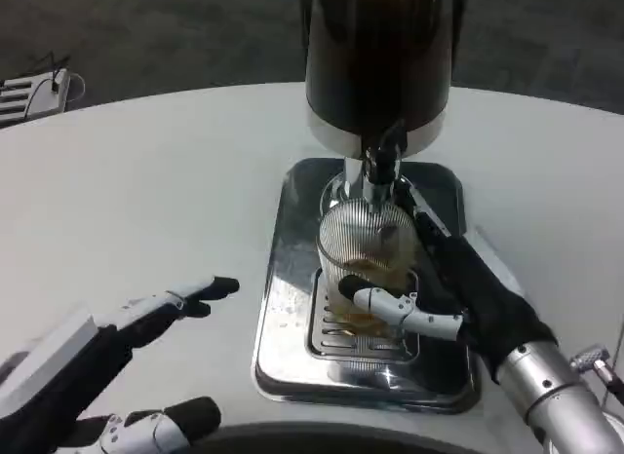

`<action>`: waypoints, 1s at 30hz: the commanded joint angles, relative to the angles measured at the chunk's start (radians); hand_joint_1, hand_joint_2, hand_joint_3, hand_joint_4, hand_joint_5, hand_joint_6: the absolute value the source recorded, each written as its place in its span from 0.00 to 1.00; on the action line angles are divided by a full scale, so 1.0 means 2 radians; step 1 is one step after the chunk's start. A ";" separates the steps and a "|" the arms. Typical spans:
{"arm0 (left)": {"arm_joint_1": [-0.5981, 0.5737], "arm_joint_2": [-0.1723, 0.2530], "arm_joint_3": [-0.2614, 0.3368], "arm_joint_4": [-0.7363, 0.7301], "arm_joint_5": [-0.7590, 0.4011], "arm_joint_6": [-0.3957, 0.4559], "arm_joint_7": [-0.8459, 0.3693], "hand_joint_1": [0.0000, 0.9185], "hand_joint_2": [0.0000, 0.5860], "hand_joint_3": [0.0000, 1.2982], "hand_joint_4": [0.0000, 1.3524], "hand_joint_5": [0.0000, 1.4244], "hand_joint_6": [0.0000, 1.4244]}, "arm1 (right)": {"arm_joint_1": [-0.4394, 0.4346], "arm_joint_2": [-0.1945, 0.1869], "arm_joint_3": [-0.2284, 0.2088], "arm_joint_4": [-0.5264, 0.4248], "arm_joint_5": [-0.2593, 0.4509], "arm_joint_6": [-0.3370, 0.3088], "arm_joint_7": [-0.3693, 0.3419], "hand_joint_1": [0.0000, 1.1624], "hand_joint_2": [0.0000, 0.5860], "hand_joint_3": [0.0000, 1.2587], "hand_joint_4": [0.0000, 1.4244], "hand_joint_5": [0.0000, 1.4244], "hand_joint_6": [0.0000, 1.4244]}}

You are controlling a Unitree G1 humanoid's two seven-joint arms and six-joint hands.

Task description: Grasp the cup under the faucet to collect the drink, then remove the cup.

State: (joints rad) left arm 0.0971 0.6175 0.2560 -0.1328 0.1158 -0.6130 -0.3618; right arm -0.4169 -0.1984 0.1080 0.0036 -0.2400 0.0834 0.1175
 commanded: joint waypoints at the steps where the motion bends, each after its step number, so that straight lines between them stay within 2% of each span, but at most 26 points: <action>1: 0.012 0.013 -0.005 -0.002 0.013 0.004 -0.009 0.00 0.21 0.14 0.11 0.14 0.11 | -0.011 0.013 0.008 0.023 -0.001 -0.019 -0.012 0.62 0.42 0.00 0.00 0.00 0.05; 14: 0.004 0.027 -0.012 -0.005 0.016 0.034 -0.020 0.00 0.21 0.14 0.10 0.13 0.11 | -0.018 0.028 0.019 0.056 -0.022 -0.042 -0.048 0.63 0.41 0.00 0.00 0.00 0.05; 22: -0.002 0.034 -0.019 -0.007 0.017 0.052 -0.024 0.00 0.21 0.14 0.10 0.13 0.10 | -0.017 0.045 0.028 0.070 -0.044 -0.037 -0.081 0.64 0.41 0.00 0.00 0.00 0.06; 30: -0.005 0.040 -0.020 -0.003 0.015 0.064 -0.030 0.00 0.21 0.14 0.10 0.13 0.10 | -0.017 0.059 0.035 0.077 -0.043 -0.040 -0.091 0.64 0.41 0.00 0.01 0.04 0.10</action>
State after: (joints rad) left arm 0.0818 0.6820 0.2222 -0.1380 0.1348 -0.4990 -0.4087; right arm -0.4492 -0.0951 0.1691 0.1436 -0.3248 0.0161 -0.0562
